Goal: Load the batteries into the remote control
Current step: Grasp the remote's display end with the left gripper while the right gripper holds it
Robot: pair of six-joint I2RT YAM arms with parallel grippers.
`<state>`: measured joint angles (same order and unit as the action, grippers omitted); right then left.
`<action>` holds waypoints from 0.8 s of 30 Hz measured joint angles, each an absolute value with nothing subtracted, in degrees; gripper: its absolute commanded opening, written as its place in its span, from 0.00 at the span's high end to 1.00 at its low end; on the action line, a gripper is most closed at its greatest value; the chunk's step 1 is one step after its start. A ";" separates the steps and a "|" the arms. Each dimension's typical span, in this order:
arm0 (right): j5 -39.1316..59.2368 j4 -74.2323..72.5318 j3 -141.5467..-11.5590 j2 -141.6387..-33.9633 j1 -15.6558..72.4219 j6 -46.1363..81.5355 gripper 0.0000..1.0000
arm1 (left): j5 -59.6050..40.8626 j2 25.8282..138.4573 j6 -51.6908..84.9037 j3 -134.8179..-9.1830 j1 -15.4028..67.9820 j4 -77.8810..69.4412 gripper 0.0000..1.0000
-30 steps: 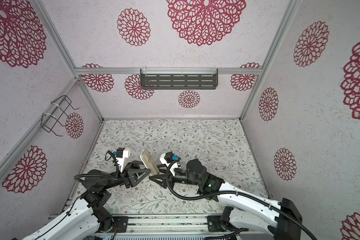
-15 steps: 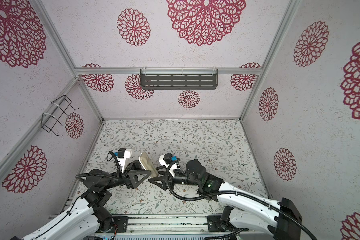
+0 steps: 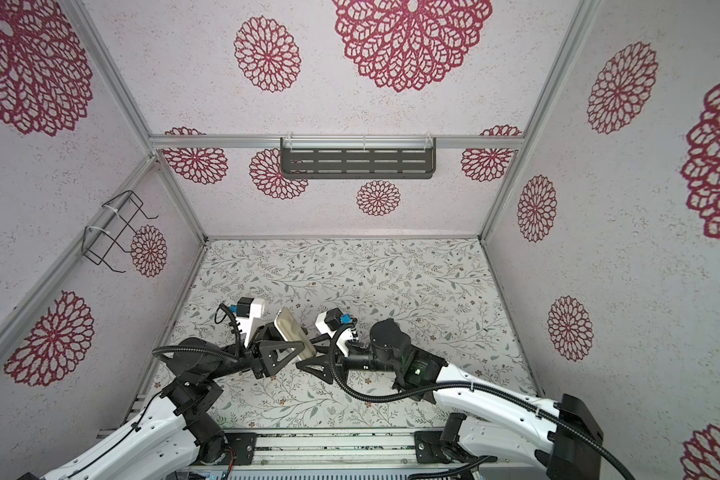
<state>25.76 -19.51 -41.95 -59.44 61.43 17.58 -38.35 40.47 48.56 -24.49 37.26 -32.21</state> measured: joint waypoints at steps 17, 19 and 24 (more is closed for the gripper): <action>25.50 -20.62 -41.95 -60.34 61.14 19.18 0.68 | -36.82 40.49 47.31 -24.49 37.26 -31.81 0.72; 25.30 -20.60 -41.95 -60.36 61.14 19.18 0.53 | -36.60 40.49 47.20 -24.49 37.26 -31.75 0.74; 25.30 -20.45 -41.95 -60.51 61.21 18.55 0.33 | -35.79 40.45 47.46 -24.49 37.28 -30.70 0.77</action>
